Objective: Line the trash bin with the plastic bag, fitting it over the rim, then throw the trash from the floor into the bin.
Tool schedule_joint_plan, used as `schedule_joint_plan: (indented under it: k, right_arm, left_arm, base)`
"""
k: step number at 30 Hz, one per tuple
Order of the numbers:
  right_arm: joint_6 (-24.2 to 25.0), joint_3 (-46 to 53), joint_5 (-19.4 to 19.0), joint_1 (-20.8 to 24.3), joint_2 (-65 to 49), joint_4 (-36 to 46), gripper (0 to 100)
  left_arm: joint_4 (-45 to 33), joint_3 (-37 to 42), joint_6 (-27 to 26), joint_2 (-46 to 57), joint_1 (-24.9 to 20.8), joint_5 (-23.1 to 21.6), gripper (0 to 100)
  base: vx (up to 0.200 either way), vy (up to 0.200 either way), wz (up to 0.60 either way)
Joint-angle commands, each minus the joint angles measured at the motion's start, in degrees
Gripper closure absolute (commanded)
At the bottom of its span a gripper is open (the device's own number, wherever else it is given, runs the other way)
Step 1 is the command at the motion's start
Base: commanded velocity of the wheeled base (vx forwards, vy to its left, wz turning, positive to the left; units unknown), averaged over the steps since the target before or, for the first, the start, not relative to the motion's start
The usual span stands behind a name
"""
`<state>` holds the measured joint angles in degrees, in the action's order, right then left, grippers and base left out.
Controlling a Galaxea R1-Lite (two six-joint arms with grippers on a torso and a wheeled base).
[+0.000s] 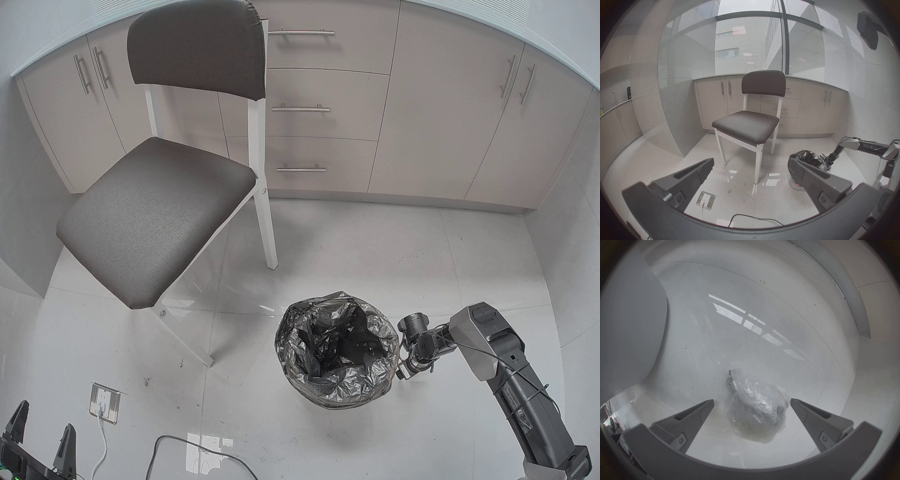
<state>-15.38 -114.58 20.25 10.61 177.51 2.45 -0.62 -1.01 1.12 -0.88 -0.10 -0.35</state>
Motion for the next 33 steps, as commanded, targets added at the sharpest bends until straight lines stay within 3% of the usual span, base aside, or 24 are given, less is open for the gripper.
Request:
schedule_joint_plan:
  k: [1,20,21,33]
  right_arm:
    - [0.0,-0.01,-0.03,0.03,0.11,-0.08,0]
    - [-0.79,-0.01,1.28,-0.85,0.11,-0.52,0]
    - [-0.79,-0.01,1.37,-0.94,0.11,-0.52,100]
    - [-0.7,-0.01,1.37,-0.85,0.11,-0.43,100]
  left_arm:
    - [0.01,0.84,0.02,0.88,0.01,0.0,0]
    - [0.01,0.84,0.02,0.88,0.01,0.0,0]
    - [0.01,0.84,0.02,0.88,0.01,0.0,0]
    - [0.01,0.84,0.02,0.88,0.01,0.0,0]
  base:
    - [0.0,0.0,0.0]
    - [0.0,0.0,0.0]
    - [0.0,0.0,0.0]
    - [0.0,0.0,0.0]
